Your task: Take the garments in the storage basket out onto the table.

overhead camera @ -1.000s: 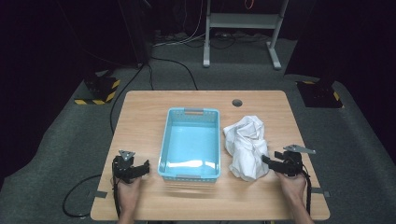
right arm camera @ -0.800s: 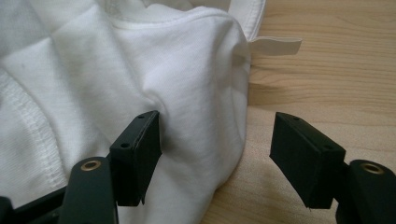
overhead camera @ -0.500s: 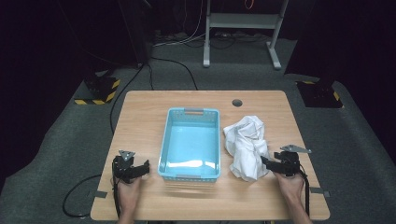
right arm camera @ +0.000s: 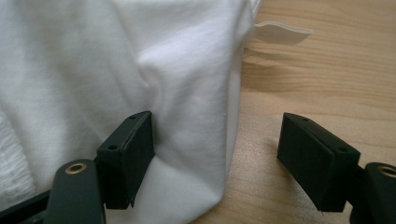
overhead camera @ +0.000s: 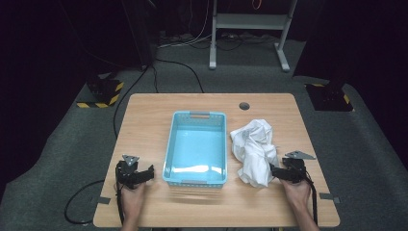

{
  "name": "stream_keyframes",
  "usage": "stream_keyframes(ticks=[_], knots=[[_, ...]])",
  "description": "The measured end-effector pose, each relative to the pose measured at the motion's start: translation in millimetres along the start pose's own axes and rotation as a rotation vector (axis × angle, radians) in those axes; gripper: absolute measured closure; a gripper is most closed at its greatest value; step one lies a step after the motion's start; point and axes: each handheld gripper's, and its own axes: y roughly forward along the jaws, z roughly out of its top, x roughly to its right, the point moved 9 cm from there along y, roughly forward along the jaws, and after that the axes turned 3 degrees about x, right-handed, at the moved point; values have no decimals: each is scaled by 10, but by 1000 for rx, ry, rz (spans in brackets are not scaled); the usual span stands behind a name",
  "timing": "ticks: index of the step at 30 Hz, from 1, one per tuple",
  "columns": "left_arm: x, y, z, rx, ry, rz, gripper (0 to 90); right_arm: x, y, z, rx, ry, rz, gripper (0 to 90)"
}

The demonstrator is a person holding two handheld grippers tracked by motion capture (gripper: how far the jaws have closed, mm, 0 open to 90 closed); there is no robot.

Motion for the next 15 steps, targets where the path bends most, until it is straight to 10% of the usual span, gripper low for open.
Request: stream_keyframes(ticks=[15], knots=[[0,0,0,0,-1,0,106,-11,11,-5,-9,-25,-16,243]])
